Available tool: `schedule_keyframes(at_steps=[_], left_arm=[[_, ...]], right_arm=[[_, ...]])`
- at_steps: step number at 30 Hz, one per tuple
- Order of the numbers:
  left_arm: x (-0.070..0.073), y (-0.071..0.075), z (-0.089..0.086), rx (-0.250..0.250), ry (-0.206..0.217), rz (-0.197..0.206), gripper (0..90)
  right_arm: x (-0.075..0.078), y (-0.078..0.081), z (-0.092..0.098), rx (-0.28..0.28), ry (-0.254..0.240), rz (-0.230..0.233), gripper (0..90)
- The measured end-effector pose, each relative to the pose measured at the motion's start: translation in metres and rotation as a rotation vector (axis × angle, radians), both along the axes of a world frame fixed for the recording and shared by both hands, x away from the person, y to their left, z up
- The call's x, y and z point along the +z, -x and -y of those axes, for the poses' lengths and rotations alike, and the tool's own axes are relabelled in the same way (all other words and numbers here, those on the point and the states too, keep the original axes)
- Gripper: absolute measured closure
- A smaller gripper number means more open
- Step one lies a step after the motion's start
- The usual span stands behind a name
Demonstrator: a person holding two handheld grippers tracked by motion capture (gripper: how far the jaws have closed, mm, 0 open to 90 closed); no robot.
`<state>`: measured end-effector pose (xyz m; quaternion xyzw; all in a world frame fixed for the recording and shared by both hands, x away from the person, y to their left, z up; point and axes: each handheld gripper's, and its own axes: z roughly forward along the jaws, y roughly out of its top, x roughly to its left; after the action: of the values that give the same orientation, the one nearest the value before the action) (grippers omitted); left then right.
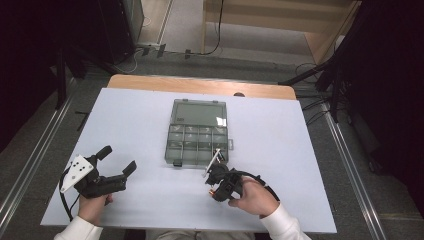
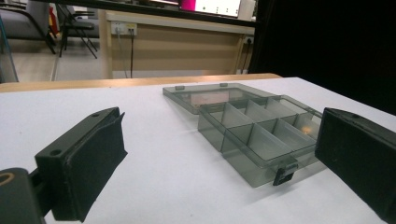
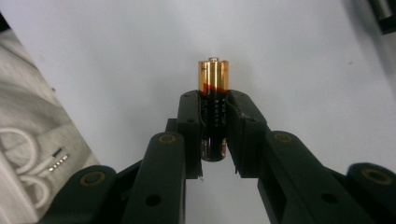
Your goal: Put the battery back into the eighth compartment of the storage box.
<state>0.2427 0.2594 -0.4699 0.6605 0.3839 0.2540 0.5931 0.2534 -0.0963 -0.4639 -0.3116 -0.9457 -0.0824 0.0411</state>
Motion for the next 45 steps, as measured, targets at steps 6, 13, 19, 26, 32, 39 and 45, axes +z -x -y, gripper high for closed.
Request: schedule_keyframes(at_steps=[6, 13, 19, 26, 32, 39, 45], left_arm=[[0.000, 0.000, 0.000, 0.002, -0.001, 0.003, 1.3], [0.000, 0.000, 0.000, -0.002, -0.001, 0.002, 1.3], [0.000, 0.000, 0.000, -0.003, -0.004, 0.000, 1.3], [0.000, 0.000, 0.001, -0.002, -0.005, -0.002, 1.3], [0.000, -0.001, 0.000, -0.001, -0.005, -0.002, 1.3], [0.000, -0.001, 0.000, -0.002, -0.006, -0.002, 1.3], [0.000, 0.000, 0.000, -0.001, -0.006, -0.003, 1.3]], right_arm=[[0.014, -0.004, 0.008, -0.049, -0.108, 0.011, 77.9], [0.022, -0.013, 0.015, -0.121, -0.196, 0.037, 77.9], [0.026, -0.019, 0.023, -0.193, -0.260, 0.063, 77.9], [0.032, -0.025, 0.033, -0.256, -0.360, 0.067, 77.9], [0.035, -0.032, 0.043, -0.330, -0.445, 0.084, 77.9], [0.039, -0.034, 0.050, -0.392, -0.500, 0.114, 77.9], [0.040, -0.036, 0.055, -0.434, -0.530, 0.130, 77.9]])
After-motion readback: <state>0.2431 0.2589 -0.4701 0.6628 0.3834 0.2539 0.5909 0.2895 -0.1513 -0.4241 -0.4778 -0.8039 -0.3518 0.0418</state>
